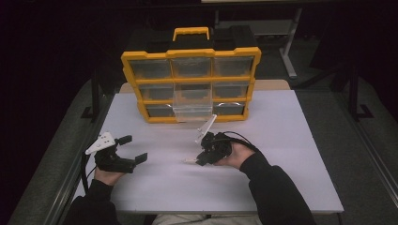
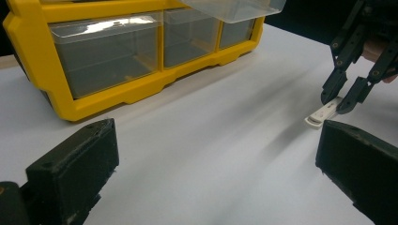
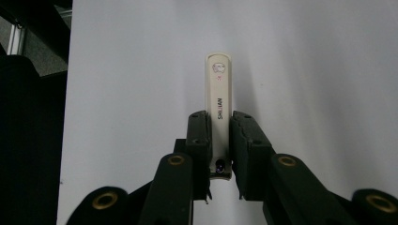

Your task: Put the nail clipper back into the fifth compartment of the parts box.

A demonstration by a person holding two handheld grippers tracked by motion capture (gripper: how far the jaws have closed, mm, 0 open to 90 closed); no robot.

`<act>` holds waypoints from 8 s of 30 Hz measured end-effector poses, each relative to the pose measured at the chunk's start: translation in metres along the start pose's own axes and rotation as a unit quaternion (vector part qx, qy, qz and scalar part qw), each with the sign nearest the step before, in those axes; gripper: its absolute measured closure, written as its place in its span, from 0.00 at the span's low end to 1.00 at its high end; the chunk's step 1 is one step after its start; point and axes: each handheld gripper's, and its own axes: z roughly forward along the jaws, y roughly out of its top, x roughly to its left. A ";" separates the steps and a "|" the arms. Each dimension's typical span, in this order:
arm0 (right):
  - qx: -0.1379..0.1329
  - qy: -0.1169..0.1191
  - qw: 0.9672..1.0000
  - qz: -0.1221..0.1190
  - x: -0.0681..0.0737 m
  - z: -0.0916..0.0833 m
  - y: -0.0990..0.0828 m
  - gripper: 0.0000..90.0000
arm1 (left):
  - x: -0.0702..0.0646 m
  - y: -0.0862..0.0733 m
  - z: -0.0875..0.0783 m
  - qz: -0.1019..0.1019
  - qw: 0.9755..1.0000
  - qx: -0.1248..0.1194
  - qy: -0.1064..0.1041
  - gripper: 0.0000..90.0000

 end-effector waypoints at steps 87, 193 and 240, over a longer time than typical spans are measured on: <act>-0.073 -0.087 0.993 0.022 -0.043 -0.152 0.070 0.85 | 0.002 -0.001 0.003 -0.002 1.000 0.007 -0.003 0.00; -0.232 -0.180 0.935 0.198 -0.032 -0.131 -0.102 0.00 | 0.001 -0.002 0.013 0.004 1.000 0.022 -0.003 0.00; -0.275 -0.195 0.911 0.238 0.000 -0.120 -0.186 0.00 | 0.002 -0.004 0.012 -0.001 1.000 0.029 -0.004 0.00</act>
